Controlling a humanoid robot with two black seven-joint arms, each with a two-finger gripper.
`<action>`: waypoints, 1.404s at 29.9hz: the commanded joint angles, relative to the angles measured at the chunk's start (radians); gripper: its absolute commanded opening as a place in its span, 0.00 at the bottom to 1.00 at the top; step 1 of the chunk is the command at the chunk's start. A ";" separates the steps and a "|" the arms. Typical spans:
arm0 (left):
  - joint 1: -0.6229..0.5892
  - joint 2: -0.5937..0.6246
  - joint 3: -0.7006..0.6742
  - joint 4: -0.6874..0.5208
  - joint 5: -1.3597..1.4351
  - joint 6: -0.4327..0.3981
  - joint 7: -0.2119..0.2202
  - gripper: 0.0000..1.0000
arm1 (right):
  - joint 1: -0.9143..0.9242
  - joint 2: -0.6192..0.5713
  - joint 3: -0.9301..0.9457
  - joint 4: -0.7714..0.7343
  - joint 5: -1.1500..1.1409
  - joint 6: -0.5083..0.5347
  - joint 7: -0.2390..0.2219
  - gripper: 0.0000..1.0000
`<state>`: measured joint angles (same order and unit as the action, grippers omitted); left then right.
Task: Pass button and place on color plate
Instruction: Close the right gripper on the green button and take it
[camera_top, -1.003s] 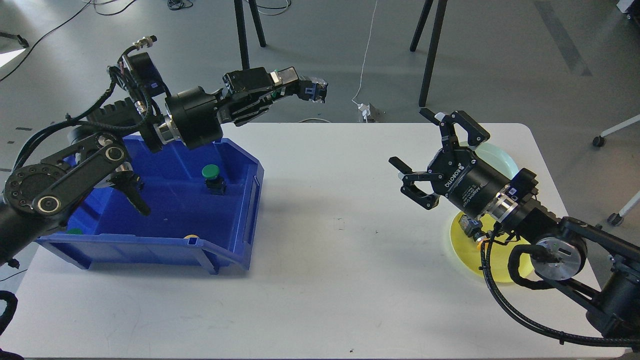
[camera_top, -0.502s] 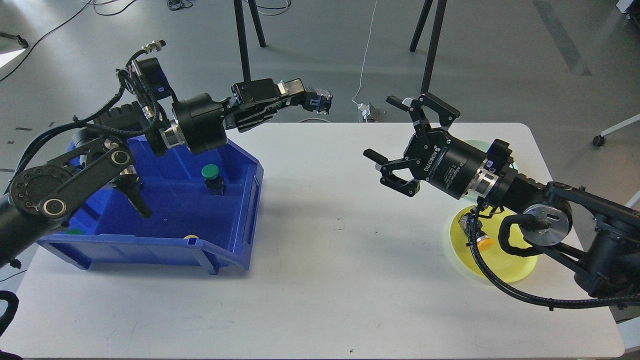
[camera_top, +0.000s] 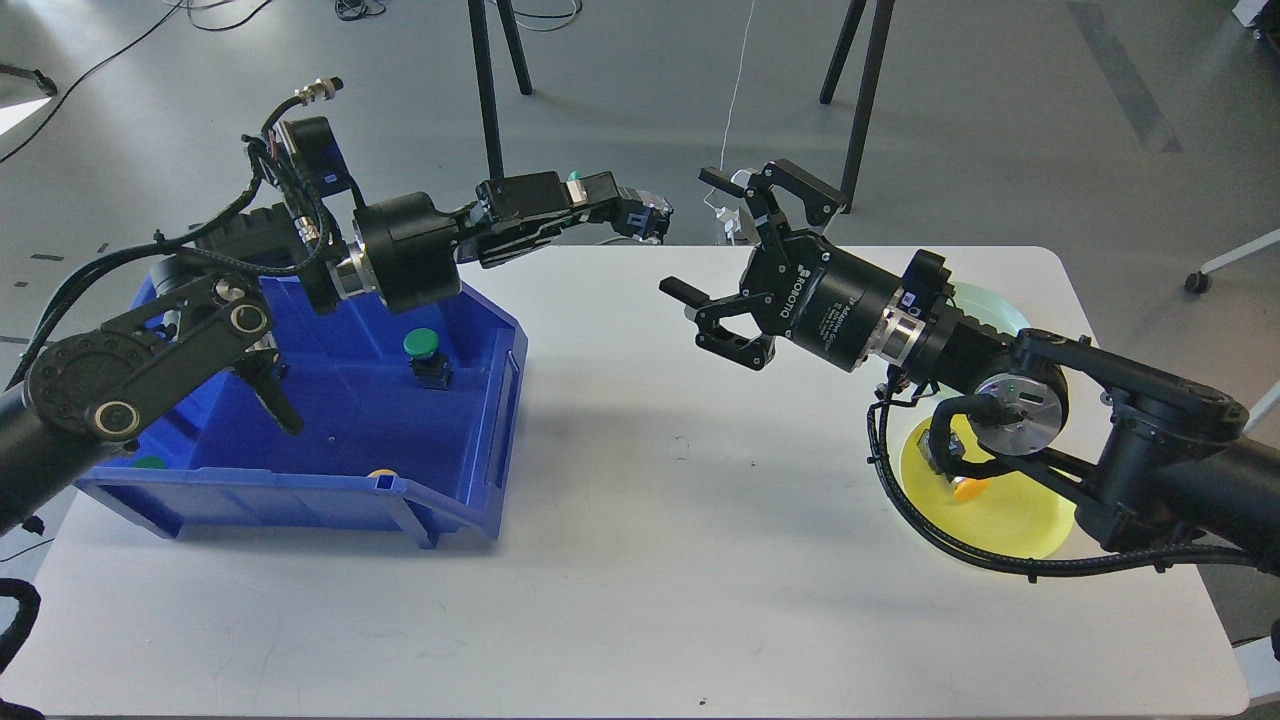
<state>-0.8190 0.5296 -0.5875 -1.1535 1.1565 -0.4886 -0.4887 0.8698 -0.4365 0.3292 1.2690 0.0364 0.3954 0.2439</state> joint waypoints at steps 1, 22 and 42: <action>-0.003 0.001 0.009 -0.002 0.012 0.000 0.000 0.15 | 0.021 0.004 -0.028 -0.008 0.002 0.000 0.000 0.99; -0.005 0.001 0.011 -0.002 0.023 0.000 0.000 0.16 | 0.071 0.107 -0.073 -0.083 0.030 0.000 0.011 0.87; -0.003 0.001 0.011 -0.002 0.023 0.000 0.000 0.19 | 0.071 0.111 -0.061 -0.082 0.031 -0.038 0.011 0.16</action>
<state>-0.8220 0.5316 -0.5768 -1.1548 1.1798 -0.4887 -0.4887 0.9410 -0.3252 0.2651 1.1875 0.0633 0.3831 0.2563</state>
